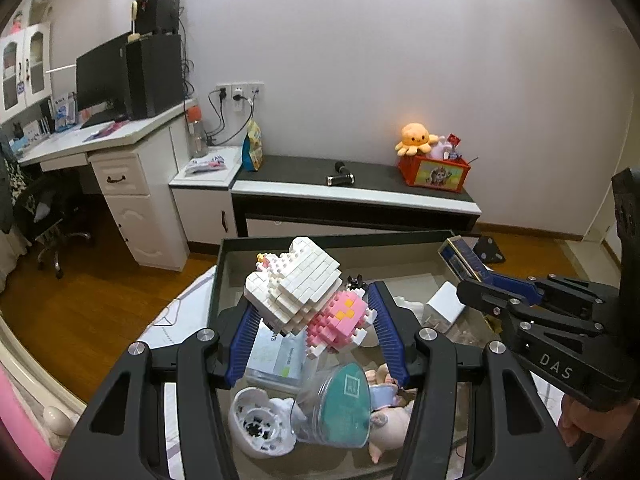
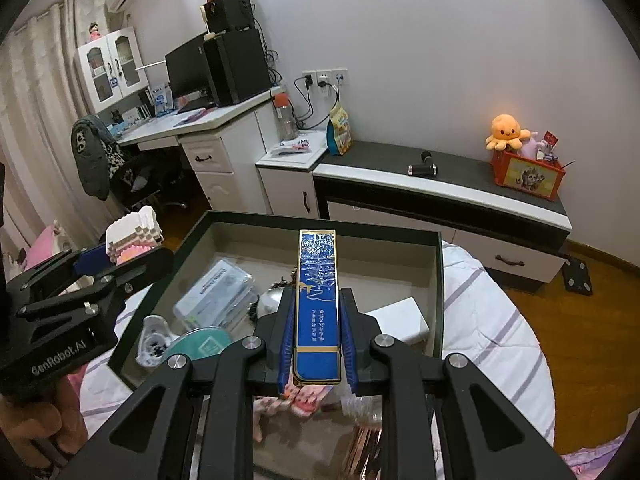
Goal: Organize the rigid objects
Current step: 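Carry the toothpaste box and block figure into the tray and open both grippers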
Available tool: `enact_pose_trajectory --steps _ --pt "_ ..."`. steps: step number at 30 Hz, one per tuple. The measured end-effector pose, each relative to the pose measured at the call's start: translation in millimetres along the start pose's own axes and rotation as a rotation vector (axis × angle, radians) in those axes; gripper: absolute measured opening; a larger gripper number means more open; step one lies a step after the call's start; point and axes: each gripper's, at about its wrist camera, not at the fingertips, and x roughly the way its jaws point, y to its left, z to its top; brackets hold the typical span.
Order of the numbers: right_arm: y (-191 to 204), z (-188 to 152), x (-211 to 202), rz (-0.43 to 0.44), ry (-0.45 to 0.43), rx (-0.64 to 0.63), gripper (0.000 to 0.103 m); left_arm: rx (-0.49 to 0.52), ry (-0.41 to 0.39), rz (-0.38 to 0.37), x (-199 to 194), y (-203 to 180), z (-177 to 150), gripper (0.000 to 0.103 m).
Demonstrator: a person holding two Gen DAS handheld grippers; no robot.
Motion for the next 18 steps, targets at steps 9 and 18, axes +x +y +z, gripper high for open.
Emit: enact_pose_trajectory --steps 9,18 --pt "-19.0 -1.5 12.7 -0.073 -0.022 0.063 0.103 -0.028 -0.012 0.078 8.3 11.1 0.1 0.103" --pt "-15.3 0.3 1.6 -0.079 -0.043 0.094 0.103 -0.009 -0.014 0.109 -3.0 7.6 -5.6 0.103"
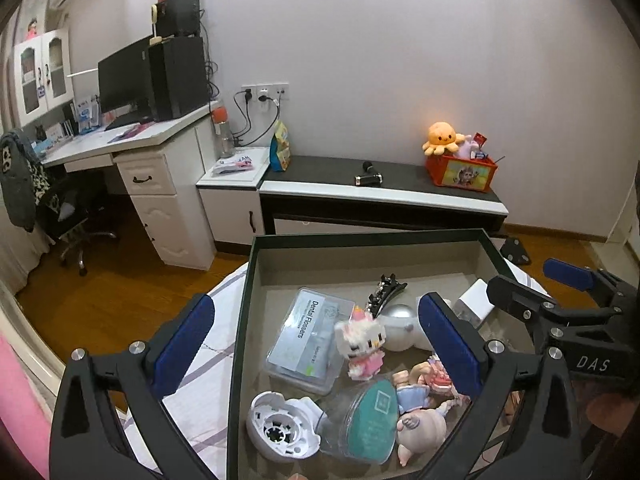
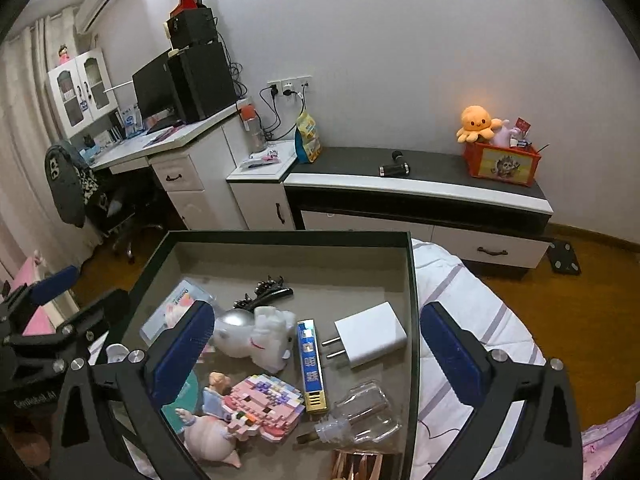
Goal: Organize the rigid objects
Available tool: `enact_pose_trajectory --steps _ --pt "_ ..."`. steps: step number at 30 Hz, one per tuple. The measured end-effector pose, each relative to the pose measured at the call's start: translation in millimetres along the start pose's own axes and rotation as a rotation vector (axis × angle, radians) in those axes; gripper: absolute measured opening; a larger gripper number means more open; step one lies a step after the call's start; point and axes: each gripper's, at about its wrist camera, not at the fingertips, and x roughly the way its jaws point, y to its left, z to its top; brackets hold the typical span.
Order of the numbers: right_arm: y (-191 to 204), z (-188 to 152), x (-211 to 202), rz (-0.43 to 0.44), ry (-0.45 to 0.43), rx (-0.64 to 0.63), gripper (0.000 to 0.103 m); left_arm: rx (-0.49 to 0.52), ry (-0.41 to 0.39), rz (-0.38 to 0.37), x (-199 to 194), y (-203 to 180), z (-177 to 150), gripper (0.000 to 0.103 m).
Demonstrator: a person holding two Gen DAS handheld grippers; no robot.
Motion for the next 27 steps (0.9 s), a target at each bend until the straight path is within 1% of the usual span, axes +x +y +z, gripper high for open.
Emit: enact_pose_trajectory --steps 15,20,27 --pt "13.1 -1.1 -35.5 -0.019 -0.05 -0.011 0.103 -0.028 -0.035 0.0 -40.2 8.4 -7.7 0.103" --pt "18.0 -7.0 -52.1 -0.017 -0.065 -0.013 0.103 -0.042 -0.048 -0.001 -58.7 13.5 -13.3 0.103" --pt "24.9 -20.8 -76.3 -0.012 -0.077 -0.019 0.103 -0.053 -0.062 -0.007 -87.3 18.5 -29.5 0.103"
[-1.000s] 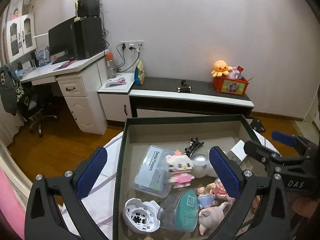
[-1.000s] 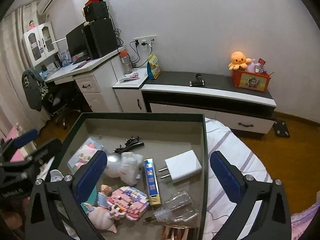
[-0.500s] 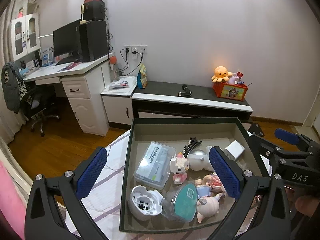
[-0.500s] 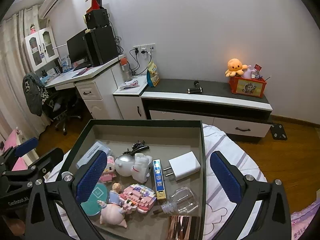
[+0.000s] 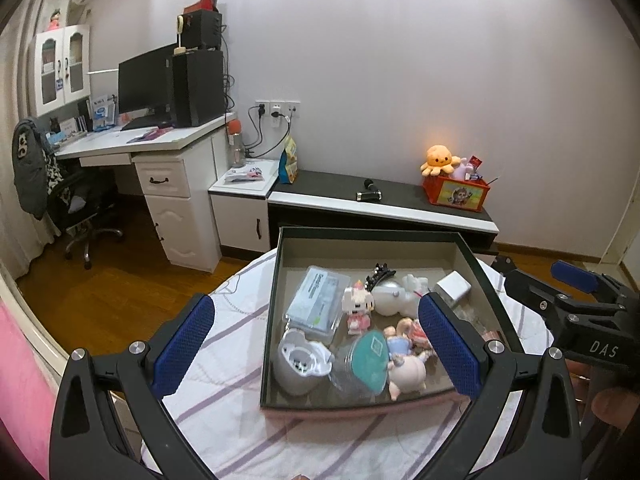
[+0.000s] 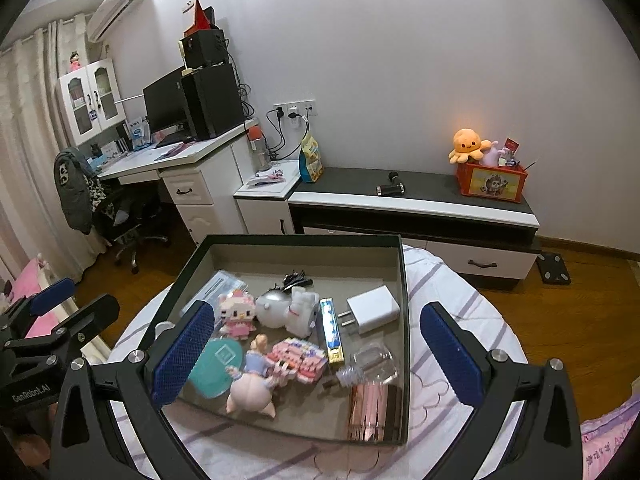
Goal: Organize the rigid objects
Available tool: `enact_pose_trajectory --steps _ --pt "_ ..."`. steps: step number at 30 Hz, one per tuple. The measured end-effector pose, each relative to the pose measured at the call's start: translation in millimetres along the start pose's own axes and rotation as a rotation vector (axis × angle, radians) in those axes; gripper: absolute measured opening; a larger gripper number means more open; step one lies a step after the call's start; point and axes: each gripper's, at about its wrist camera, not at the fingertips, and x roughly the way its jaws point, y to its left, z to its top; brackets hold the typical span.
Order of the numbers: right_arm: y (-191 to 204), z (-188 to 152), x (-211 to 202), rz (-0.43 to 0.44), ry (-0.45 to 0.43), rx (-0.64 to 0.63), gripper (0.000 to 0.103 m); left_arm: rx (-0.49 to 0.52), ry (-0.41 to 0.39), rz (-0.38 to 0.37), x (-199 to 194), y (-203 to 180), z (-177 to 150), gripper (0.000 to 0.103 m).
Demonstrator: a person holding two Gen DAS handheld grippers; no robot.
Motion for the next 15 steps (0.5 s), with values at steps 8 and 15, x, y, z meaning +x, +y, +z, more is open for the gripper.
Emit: enact_pose_trajectory --steps 8,15 --pt "10.8 -23.2 -35.8 0.015 -0.008 -0.017 0.103 -0.01 0.001 -0.013 -35.3 1.8 -24.5 0.103" --pt "19.9 -56.2 -73.3 0.031 -0.018 -0.022 0.103 -0.014 0.011 -0.01 -67.2 1.9 -58.9 0.103"
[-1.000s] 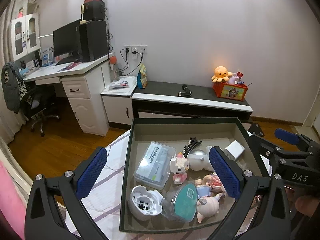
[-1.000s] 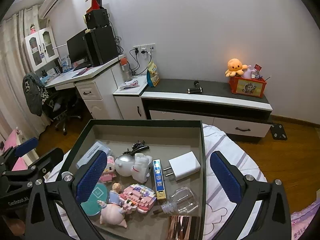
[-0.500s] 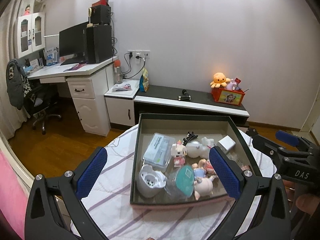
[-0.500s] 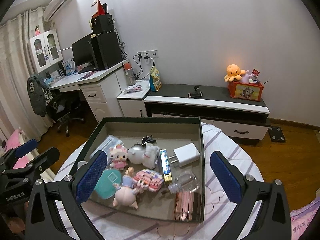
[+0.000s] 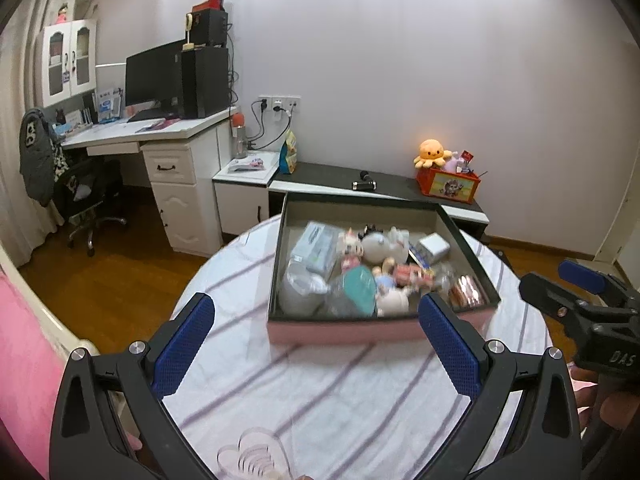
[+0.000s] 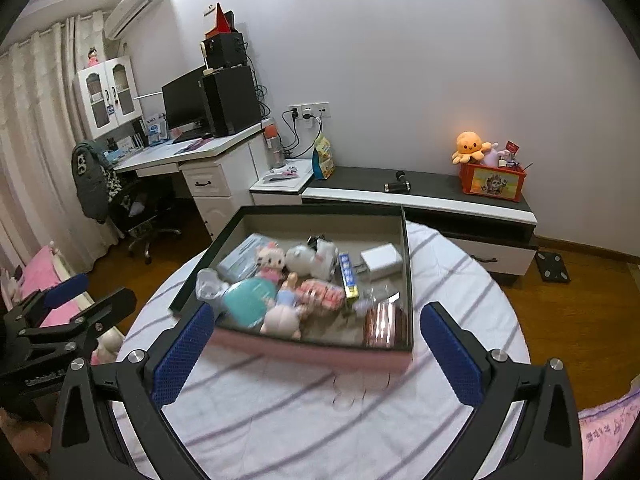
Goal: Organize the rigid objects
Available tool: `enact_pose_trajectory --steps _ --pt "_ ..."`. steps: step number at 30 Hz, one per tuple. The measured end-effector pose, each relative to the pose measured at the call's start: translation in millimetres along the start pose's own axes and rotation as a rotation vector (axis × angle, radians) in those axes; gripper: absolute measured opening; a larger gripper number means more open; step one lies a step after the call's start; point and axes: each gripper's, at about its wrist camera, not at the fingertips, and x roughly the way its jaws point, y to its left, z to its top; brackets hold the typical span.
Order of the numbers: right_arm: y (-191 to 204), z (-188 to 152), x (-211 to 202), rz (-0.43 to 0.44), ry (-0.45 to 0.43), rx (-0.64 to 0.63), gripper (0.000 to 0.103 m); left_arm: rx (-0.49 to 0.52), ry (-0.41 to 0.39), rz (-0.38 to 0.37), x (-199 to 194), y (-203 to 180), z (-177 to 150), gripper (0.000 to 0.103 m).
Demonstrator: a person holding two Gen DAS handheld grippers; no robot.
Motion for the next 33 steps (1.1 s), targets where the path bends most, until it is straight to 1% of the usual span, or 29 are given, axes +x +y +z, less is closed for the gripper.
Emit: enact_pose_trajectory --steps 6,10,13,15,19,27,30,33 --pt "5.0 -30.6 -27.3 -0.002 -0.004 -0.002 0.103 0.005 0.024 0.008 -18.8 1.2 -31.6 0.103" --pt "4.7 -52.9 -37.6 -0.006 0.002 0.021 0.103 0.001 0.033 0.035 -28.8 1.2 -54.0 0.103" --pt "5.2 -71.5 -42.5 -0.025 0.013 0.031 0.103 0.003 0.046 0.023 -33.8 -2.2 -64.1 0.103" --pt "6.7 -82.4 -46.2 -0.037 0.017 0.035 0.103 0.007 0.041 0.021 -40.1 -4.4 -70.3 0.103" --pt "12.3 -97.5 -60.3 -0.063 -0.007 0.033 0.103 0.012 0.011 0.013 -59.4 -9.2 -81.3 0.103" --pt "23.9 -116.5 -105.8 -0.094 -0.085 0.042 0.103 0.032 -0.052 0.012 -102.7 -20.5 -100.6 0.103" --pt "31.1 -119.7 -123.0 -0.107 -0.122 0.041 0.103 0.052 -0.092 0.019 -121.6 -27.3 -105.0 0.103" --pt "39.4 -121.4 -137.7 -0.127 -0.166 0.026 0.103 0.065 -0.139 0.042 -140.8 -32.3 -104.4 0.103"
